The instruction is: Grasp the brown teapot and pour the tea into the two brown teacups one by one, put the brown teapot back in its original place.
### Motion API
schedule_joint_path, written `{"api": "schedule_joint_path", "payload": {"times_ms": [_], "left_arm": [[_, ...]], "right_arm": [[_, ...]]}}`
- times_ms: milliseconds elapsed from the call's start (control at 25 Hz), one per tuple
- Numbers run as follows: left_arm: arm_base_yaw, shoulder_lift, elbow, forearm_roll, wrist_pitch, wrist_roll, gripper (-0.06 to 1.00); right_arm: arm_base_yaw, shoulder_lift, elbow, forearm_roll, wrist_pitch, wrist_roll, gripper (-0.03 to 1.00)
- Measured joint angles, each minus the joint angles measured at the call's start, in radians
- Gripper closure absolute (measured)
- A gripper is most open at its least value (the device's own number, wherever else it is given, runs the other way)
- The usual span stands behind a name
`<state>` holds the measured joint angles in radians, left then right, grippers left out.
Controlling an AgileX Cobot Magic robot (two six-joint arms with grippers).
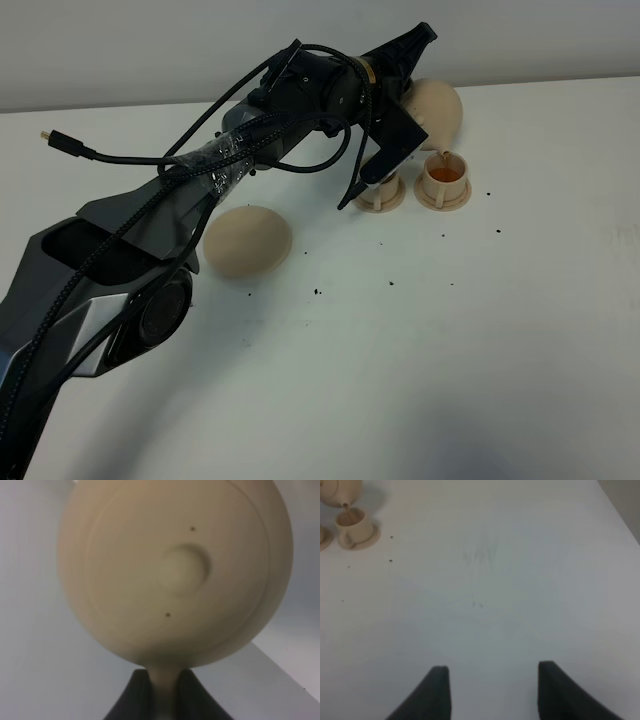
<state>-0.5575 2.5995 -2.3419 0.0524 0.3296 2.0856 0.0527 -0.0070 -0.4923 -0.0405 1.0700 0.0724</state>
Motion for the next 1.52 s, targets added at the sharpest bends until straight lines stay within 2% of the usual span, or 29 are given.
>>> {"api": "schedule_joint_path", "payload": {"times_ms": [1520], "left_arm": [[-0.006, -0.021, 0.000, -0.002, 0.015, 0.001, 0.79]], "right_arm": [[0.000, 0.000, 0.000, 0.000, 0.000, 0.000, 0.54]]}}
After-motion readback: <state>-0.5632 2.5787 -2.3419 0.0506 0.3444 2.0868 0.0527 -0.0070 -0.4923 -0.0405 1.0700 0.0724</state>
